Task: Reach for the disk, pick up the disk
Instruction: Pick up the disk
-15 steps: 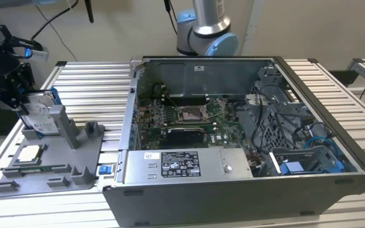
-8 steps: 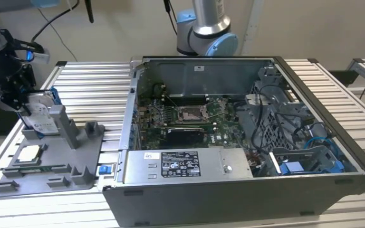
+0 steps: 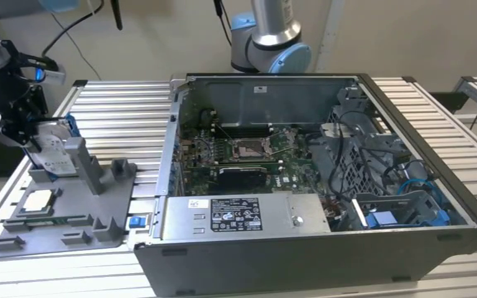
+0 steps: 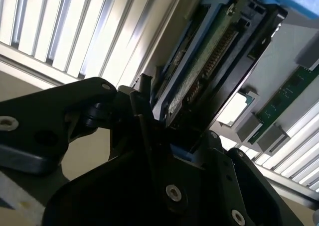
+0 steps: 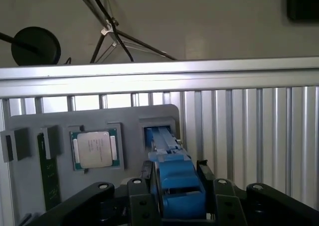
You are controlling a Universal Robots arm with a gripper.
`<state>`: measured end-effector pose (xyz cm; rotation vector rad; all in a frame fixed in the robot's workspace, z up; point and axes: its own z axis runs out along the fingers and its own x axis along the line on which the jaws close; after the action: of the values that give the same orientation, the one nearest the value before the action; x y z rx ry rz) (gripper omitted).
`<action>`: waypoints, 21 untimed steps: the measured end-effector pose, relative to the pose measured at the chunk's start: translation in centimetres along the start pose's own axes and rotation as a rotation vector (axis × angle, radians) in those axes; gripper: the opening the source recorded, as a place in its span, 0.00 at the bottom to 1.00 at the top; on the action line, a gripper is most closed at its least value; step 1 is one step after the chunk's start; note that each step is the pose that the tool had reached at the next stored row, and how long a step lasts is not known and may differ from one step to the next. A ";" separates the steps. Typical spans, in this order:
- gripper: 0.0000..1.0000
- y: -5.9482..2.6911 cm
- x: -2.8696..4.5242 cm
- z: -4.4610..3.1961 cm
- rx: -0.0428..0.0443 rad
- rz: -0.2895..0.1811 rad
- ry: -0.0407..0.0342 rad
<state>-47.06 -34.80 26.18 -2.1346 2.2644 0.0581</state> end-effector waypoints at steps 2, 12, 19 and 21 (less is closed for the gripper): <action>1.00 0.01 0.00 0.11 -0.0004 0.000 0.0018; 0.00 0.00 0.02 0.30 0.0001 0.000 0.0045; 0.00 0.00 0.01 0.33 0.0004 0.000 0.0037; 0.00 0.00 0.00 0.33 0.0005 0.000 0.0049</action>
<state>-47.06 -34.79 25.85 -2.1366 2.2672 0.0523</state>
